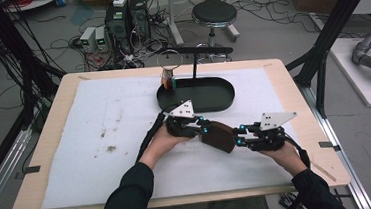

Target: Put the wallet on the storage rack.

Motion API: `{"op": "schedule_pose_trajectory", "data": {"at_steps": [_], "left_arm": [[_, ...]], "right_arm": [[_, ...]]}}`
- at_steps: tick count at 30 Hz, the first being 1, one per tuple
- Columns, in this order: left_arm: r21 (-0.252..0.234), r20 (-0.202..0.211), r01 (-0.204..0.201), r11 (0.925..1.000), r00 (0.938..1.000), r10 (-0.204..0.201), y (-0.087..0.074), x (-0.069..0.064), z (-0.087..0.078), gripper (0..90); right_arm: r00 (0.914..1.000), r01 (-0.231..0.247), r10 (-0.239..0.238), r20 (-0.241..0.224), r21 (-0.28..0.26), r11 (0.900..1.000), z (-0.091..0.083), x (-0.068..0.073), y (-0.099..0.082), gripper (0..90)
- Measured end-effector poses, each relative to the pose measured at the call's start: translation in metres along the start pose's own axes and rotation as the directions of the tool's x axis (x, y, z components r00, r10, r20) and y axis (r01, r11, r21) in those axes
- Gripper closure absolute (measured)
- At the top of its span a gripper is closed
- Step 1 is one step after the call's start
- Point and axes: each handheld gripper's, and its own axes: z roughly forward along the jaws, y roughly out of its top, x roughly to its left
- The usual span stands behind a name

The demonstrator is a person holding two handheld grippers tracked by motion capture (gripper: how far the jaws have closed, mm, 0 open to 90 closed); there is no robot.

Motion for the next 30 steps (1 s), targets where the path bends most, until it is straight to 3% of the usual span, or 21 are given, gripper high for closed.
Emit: {"op": "schedule_pose_trajectory", "data": {"at_steps": [4,6,11,16,23,27,30], "left_arm": [[-0.008,-0.011,-0.007,0.9999,0.9999,0.007,-0.002,-0.005,-0.003,73.0],[-0.007,-0.025,-0.007,1.0000,0.9997,0.007,-0.002,-0.009,-0.004,73.3],[-0.011,-0.042,-0.023,0.9997,0.9989,0.023,-0.004,-0.018,-0.008,74.3],[-0.011,-0.046,-0.029,0.9995,0.9985,0.028,-0.005,-0.023,-0.011,75.0],[-0.011,-0.036,-0.038,0.9992,0.9987,0.037,-0.005,-0.022,-0.012,75.2],[-0.020,-0.033,-0.026,0.9995,0.9991,0.025,-0.006,-0.021,-0.012,75.2],[-0.023,-0.037,-0.016,0.9996,0.9992,0.015,-0.006,-0.021,-0.011,74.8]], "right_arm": [[0.9984,-0.053,0.054,0.017,-0.036,0.9979,-0.005,-0.005,-0.001,50.5],[0.9939,-0.103,0.104,0.037,-0.040,0.9939,-0.006,-0.009,-0.002,41.4],[0.9846,-0.172,0.172,0.031,-0.007,0.9851,-0.002,-0.013,-0.006,36.9],[0.9816,-0.190,0.191,-0.002,0.042,0.9808,0.009,-0.015,-0.011,34.3],[0.9801,-0.191,0.196,-0.032,0.104,0.9760,0.023,-0.018,-0.016,36.3],[0.9810,-0.177,0.185,-0.059,0.119,0.9771,0.030,-0.020,-0.018,45.8],[0.9815,-0.161,0.173,-0.081,0.135,0.9776,0.033,-0.019,-0.019,58.5]]}}
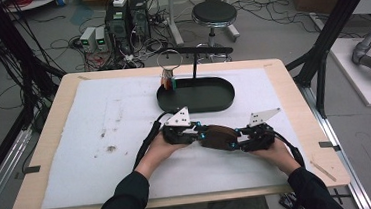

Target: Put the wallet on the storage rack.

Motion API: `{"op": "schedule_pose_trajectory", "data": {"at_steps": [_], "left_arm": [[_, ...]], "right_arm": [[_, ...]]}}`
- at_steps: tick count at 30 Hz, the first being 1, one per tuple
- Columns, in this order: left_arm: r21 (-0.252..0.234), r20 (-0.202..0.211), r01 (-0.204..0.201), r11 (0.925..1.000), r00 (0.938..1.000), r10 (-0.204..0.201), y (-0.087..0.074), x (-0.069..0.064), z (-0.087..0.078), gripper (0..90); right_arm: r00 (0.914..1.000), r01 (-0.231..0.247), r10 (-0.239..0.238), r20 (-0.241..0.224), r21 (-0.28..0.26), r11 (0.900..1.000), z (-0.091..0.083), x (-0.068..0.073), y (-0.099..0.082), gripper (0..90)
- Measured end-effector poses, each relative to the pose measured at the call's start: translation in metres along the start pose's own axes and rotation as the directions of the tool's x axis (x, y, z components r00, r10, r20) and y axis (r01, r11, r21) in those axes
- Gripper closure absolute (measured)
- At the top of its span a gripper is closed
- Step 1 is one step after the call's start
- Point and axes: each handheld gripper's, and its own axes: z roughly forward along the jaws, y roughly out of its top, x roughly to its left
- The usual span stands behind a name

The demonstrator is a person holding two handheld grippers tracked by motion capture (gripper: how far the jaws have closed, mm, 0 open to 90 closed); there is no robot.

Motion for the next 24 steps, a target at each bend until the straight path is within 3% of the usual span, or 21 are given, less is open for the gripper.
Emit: {"op": "schedule_pose_trajectory", "data": {"at_steps": [4,6,7,11,14,18,24], "left_arm": [[-0.006,-0.006,0.018,0.9998,0.9998,-0.018,0.001,0.000,-0.002,70.6],[-0.021,-0.029,0.041,0.9990,0.9987,-0.041,0.003,-0.001,-0.005,62.0],[-0.031,-0.038,0.058,0.9978,0.9975,-0.059,0.004,0.000,-0.007,56.1],[-0.054,-0.071,0.071,0.9960,0.9946,-0.075,0.007,-0.003,-0.019,44.0],[-0.078,-0.107,0.094,0.9925,0.9890,-0.102,0.005,-0.006,-0.033,37.7],[-0.068,-0.152,0.091,0.9936,0.9833,-0.100,0.002,-0.013,-0.054,32.6],[-0.080,-0.234,0.087,0.9930,0.9668,-0.103,-0.003,-0.030,-0.094,29.9]], "right_arm": [[0.9997,0.009,-0.009,-0.023,0.004,0.9999,0.000,0.000,0.000,64.9],[0.9995,0.018,-0.018,-0.025,0.004,0.9998,-0.001,0.001,0.000,65.8],[0.9989,0.044,-0.044,-0.015,-0.007,0.9990,-0.001,0.001,0.001,66.1],[0.9988,0.046,-0.046,-0.017,-0.015,0.9988,-0.004,0.004,0.002,66.5],[0.9987,0.052,-0.052,0.003,-0.037,0.9980,-0.008,0.003,0.004,66.6],[0.9985,0.047,-0.046,0.031,-0.057,0.9973,-0.016,0.003,0.009,66.6],[0.9943,0.066,-0.060,0.088,-0.064,0.9958,-0.028,0.005,0.022,66.7]]}}
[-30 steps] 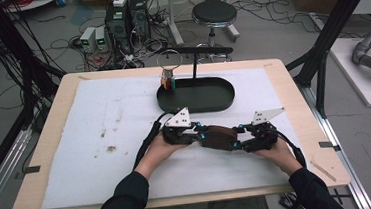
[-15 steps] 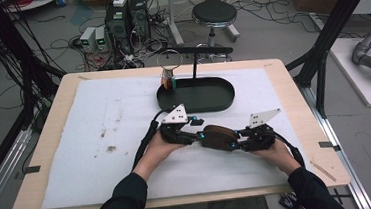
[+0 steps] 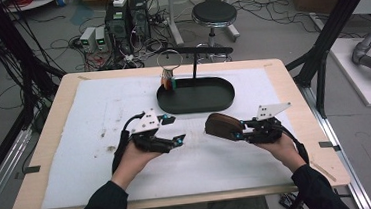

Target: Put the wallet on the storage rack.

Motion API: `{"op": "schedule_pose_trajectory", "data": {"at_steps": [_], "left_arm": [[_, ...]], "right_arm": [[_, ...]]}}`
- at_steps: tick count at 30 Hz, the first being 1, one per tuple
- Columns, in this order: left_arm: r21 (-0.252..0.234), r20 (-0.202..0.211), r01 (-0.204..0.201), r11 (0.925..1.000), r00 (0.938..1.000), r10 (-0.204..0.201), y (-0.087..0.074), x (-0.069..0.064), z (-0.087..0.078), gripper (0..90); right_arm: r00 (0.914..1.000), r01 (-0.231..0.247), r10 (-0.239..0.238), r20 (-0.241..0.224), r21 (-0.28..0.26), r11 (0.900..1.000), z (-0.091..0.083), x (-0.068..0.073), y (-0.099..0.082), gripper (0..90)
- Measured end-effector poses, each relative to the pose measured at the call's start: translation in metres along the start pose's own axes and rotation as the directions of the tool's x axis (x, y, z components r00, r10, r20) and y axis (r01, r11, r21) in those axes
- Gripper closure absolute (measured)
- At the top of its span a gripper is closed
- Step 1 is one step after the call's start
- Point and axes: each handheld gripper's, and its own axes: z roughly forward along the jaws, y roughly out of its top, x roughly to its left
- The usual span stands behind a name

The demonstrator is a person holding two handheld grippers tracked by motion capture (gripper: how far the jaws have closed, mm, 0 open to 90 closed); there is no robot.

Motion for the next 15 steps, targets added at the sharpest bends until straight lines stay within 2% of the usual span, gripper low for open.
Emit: {"op": "schedule_pose_trajectory", "data": {"at_steps": [5,9,15], "left_arm": [[-0.009,-0.059,0.011,0.9999,0.9982,-0.012,-0.010,-0.006,-0.033,27.3],[-0.002,-0.105,0.028,0.9996,0.9940,-0.028,-0.020,-0.008,-0.050,25.6],[0.007,-0.173,0.054,0.9985,0.9836,-0.052,-0.038,-0.007,-0.071,24.6]], "right_arm": [[0.9993,0.003,-0.002,0.038,-0.024,0.9997,-0.009,-0.003,0.011,66.6],[0.9978,-0.004,0.006,0.067,-0.033,0.9995,-0.013,-0.006,0.017,66.6],[0.9943,-0.015,0.019,0.105,-0.045,0.9989,-0.016,-0.013,0.028,66.7]]}}
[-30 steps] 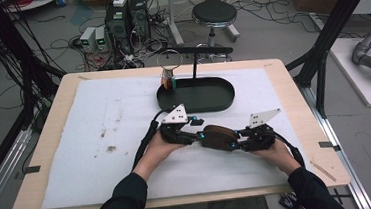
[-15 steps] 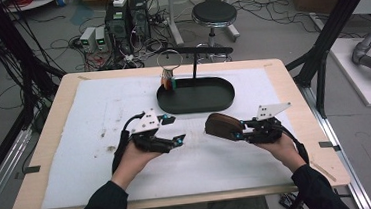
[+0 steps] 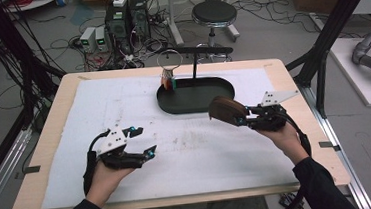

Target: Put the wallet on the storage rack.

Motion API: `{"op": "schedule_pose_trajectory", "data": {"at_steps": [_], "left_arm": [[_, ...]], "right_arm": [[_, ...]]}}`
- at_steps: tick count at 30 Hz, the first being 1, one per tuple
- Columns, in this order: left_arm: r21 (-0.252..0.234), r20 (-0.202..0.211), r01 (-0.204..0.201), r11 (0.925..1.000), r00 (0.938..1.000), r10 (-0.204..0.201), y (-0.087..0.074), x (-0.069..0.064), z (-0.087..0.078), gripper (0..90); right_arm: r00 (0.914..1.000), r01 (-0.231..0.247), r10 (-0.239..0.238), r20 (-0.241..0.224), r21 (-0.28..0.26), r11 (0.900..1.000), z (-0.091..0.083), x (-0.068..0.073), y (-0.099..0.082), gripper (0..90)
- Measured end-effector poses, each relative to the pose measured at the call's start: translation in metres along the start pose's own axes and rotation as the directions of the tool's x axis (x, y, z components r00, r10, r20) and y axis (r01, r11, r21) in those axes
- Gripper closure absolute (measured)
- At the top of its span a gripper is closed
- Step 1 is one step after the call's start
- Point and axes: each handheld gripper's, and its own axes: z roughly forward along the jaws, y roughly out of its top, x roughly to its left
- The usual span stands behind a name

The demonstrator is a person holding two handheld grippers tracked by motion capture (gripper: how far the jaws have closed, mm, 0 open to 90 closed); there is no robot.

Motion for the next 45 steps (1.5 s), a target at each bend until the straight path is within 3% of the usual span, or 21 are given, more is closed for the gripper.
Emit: {"op": "schedule_pose_trajectory", "data": {"at_steps": [7,12,28,45], "left_arm": [[-0.025,-0.099,0.011,0.9996,0.9950,-0.014,-0.009,0.008,-0.010,24.6],[-0.043,-0.131,0.014,0.9990,0.9912,-0.019,-0.009,0.011,-0.015,24.6],[-0.050,-0.148,0.015,0.9986,0.9887,-0.022,-0.012,0.013,-0.015,24.6],[-0.044,-0.142,0.013,0.9990,0.9896,-0.019,-0.015,0.013,-0.015,24.6]], "right_arm": [[0.9992,-0.014,0.014,0.038,-0.011,0.9998,0.000,-0.009,0.018,66.7],[0.9974,-0.020,0.021,0.069,-0.018,0.9996,0.003,-0.018,0.030,66.6],[0.9896,-0.030,0.027,0.142,0.017,0.9994,0.037,-0.034,0.058,66.6],[0.9855,-0.041,0.027,0.168,0.078,0.9961,0.106,-0.036,0.071,66.6]]}}
